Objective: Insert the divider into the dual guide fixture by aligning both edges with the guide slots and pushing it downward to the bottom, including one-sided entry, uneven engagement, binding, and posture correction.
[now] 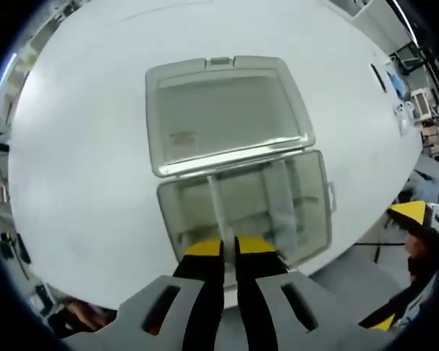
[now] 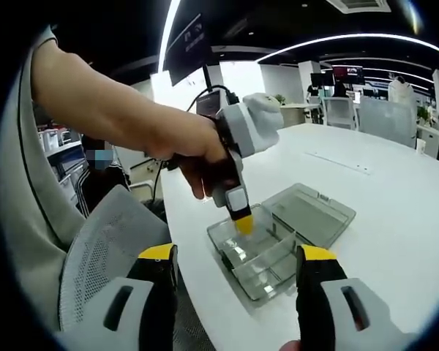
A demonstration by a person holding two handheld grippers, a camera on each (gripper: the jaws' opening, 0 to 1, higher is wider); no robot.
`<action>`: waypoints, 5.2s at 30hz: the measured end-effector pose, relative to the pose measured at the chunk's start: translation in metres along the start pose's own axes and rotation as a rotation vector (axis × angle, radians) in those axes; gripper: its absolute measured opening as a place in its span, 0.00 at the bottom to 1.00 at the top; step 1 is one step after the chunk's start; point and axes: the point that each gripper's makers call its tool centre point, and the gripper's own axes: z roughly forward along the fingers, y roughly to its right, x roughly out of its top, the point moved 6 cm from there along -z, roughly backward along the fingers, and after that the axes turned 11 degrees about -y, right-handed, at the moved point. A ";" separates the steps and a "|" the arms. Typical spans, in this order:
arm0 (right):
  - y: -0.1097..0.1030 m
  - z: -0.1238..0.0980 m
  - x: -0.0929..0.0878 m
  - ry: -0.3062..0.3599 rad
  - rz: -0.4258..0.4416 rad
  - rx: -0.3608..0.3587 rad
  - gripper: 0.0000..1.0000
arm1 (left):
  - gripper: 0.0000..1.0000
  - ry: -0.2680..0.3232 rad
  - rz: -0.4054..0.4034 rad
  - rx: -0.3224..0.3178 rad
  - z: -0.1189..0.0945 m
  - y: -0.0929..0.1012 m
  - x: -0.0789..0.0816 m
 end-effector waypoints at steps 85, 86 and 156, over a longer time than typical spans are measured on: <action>0.001 0.000 -0.005 -0.008 0.011 0.000 0.63 | 0.01 -0.072 -0.074 0.000 0.000 0.001 0.002; 0.001 0.000 -0.006 -0.010 0.010 -0.001 0.63 | 0.01 -0.072 -0.076 -0.003 0.000 0.002 0.002; 0.001 0.002 -0.009 -0.021 0.013 0.003 0.63 | 0.02 -0.079 -0.063 -0.008 0.001 0.002 0.004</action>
